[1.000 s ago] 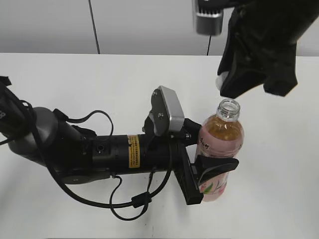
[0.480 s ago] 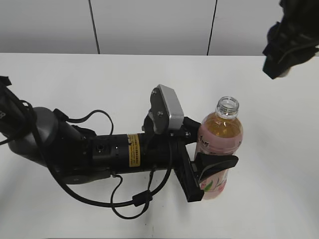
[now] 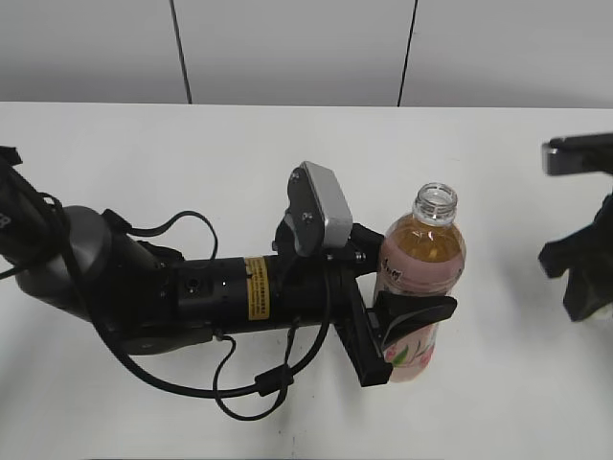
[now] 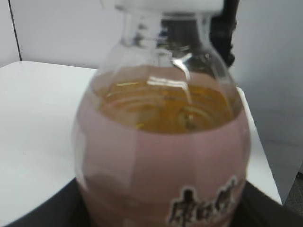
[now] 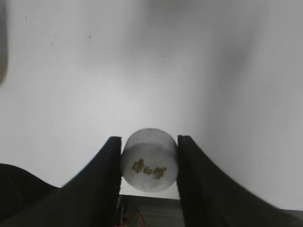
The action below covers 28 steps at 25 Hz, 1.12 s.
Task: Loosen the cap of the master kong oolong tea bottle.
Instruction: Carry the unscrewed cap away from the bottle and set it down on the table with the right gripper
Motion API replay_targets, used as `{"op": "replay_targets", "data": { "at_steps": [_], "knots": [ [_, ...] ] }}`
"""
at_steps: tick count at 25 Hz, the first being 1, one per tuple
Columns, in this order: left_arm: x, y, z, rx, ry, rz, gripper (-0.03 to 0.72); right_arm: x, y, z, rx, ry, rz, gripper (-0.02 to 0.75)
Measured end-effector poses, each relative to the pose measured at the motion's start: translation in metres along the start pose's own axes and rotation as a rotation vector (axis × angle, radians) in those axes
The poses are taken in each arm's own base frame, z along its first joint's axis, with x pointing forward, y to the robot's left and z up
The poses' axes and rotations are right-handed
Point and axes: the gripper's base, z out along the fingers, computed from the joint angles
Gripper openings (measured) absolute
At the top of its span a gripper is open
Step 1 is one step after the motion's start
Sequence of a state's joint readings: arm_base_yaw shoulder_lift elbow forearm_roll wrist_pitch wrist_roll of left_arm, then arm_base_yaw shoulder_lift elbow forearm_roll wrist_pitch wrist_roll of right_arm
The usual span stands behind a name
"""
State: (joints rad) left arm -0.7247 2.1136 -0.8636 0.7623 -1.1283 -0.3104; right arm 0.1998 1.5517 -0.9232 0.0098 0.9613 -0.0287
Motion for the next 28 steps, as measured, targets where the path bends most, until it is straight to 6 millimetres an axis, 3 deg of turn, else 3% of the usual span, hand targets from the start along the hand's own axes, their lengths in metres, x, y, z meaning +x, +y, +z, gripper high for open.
{"op": "replay_targets", "data": {
  "at_steps": [4, 11, 18, 28],
  "knots": [
    [0.000, 0.000, 0.000, 0.000, 0.000, 0.000, 0.400, 0.010, 0.002, 0.049, -0.023, 0.072, 0.044, 0.272],
    [0.000, 0.000, 0.000, -0.001, 0.001, 0.000, 0.400, 0.003, 0.003, 0.085, -0.043, 0.102, 0.087, 0.284],
    [0.000, 0.000, 0.000, -0.001, 0.001, 0.000, 0.400, -0.002, 0.004, 0.088, -0.051, 0.057, 0.103, 0.456],
    [0.000, 0.000, 0.000, -0.001, 0.001, 0.000, 0.400, -0.001, 0.004, 0.078, -0.054, 0.034, 0.086, 0.472]
  ]
}}
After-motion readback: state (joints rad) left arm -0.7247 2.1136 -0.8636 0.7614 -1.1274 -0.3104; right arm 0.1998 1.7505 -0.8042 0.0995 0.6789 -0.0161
